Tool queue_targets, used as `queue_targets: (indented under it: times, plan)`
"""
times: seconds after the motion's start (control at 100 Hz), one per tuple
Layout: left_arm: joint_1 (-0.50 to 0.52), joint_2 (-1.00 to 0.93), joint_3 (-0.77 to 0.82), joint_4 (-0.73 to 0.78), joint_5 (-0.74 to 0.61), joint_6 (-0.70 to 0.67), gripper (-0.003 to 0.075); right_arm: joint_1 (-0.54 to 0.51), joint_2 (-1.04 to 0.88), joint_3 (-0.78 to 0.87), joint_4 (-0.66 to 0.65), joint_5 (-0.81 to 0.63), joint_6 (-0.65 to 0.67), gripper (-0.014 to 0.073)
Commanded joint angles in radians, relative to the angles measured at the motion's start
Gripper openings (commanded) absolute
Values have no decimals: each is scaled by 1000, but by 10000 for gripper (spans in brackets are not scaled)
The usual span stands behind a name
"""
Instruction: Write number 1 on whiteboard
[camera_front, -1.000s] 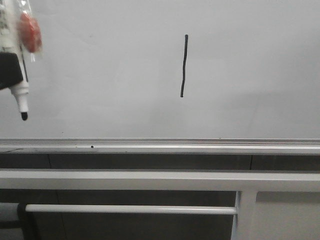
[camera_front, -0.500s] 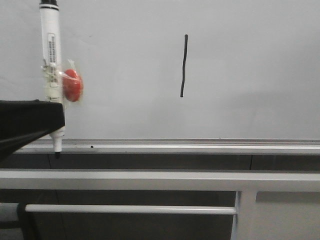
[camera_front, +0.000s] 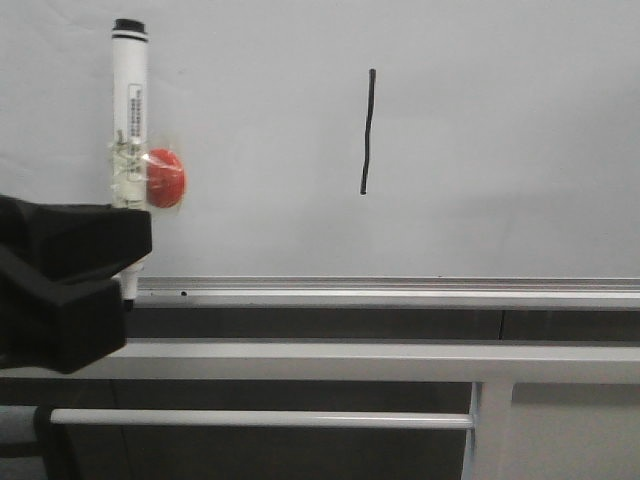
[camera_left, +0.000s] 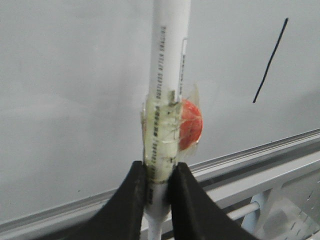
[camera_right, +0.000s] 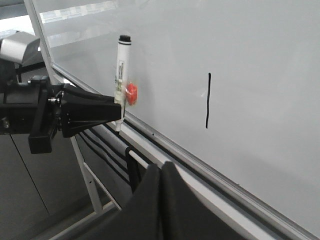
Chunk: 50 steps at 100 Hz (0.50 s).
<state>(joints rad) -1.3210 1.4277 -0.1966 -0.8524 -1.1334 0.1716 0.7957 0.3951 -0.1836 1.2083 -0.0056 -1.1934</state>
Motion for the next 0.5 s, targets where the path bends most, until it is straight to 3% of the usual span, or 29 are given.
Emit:
queue_targets:
  times: [0.0,0.31,0.49]
  plan:
    - [-30,-12,-58,-38,-250,82,-21,-4,6,-22,-1,-24,-10,-64]
    - [-140,-12,-82,-226,-250,121,-20,-4,6,-22,-1,-29,-10,-64]
    - [-148,-12,-82,-265,-251,123,-20,-4,6,-22,-1,-29,-10,-64]
